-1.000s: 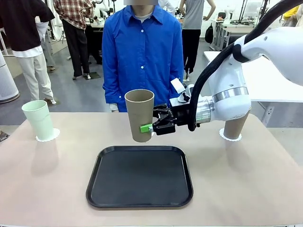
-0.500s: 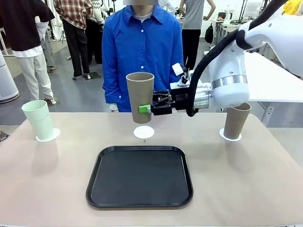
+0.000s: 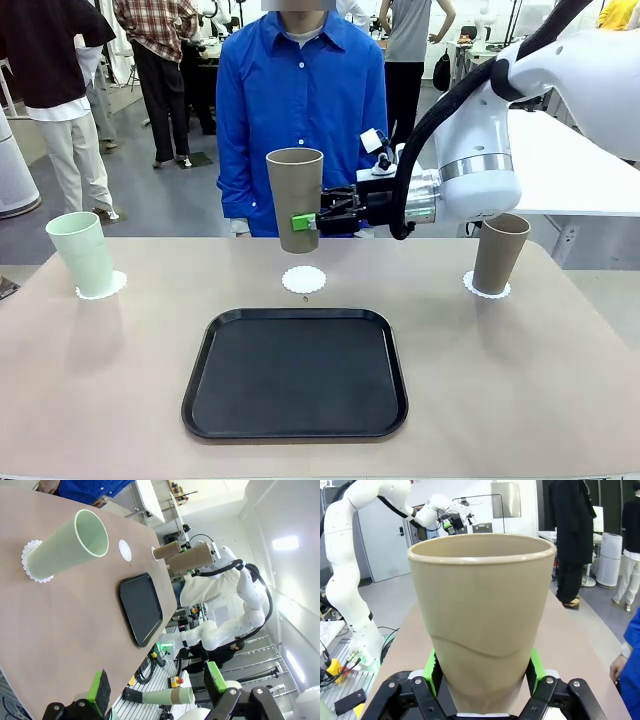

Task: Place coasters on the table and set cups on them.
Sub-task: Take one Reusable plastic cup from the Flat Tray and place it on a coaster set by the human.

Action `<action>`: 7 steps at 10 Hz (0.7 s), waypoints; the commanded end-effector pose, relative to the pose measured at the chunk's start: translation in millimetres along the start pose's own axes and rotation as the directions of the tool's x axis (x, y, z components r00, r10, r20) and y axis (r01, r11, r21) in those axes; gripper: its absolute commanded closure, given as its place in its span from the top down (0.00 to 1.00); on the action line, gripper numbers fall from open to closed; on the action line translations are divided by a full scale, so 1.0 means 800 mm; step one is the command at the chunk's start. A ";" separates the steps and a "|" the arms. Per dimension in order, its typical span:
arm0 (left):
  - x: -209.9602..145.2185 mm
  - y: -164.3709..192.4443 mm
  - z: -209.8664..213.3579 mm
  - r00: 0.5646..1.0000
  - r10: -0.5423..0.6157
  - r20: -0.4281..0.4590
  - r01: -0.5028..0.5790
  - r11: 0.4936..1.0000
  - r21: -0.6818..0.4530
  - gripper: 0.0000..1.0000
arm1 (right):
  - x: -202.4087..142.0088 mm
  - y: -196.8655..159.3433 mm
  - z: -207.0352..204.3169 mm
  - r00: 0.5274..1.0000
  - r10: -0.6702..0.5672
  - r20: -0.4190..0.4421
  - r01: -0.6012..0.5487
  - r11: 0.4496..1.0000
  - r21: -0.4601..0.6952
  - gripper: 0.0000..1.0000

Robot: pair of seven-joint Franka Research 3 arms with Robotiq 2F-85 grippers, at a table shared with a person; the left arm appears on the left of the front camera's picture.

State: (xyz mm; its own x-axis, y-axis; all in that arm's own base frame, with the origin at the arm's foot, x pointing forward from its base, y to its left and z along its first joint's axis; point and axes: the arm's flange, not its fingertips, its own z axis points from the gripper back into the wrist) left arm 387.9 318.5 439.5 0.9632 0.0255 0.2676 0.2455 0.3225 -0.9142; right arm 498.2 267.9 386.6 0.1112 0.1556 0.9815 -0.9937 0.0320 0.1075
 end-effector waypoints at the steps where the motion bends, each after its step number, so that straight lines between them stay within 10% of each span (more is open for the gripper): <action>1: -0.001 -0.002 0.003 1.000 -0.007 -0.003 0.007 1.000 -0.004 1.00 | -0.002 -0.047 0.001 1.000 -0.005 0.026 0.004 0.999 0.034 0.81; 7: -0.001 -0.002 0.003 1.000 -0.007 -0.003 0.007 1.000 -0.004 1.00 | -0.028 -0.132 0.017 1.000 0.005 0.011 -0.006 0.998 0.058 0.81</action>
State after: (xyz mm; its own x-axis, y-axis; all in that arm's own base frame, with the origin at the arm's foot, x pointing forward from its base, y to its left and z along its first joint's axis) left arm 387.9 318.6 439.5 0.9632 0.0257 0.2677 0.2455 0.3225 -0.9142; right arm 587.0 242.6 353.8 0.0915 0.1420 0.9856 -0.9958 0.0030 0.0920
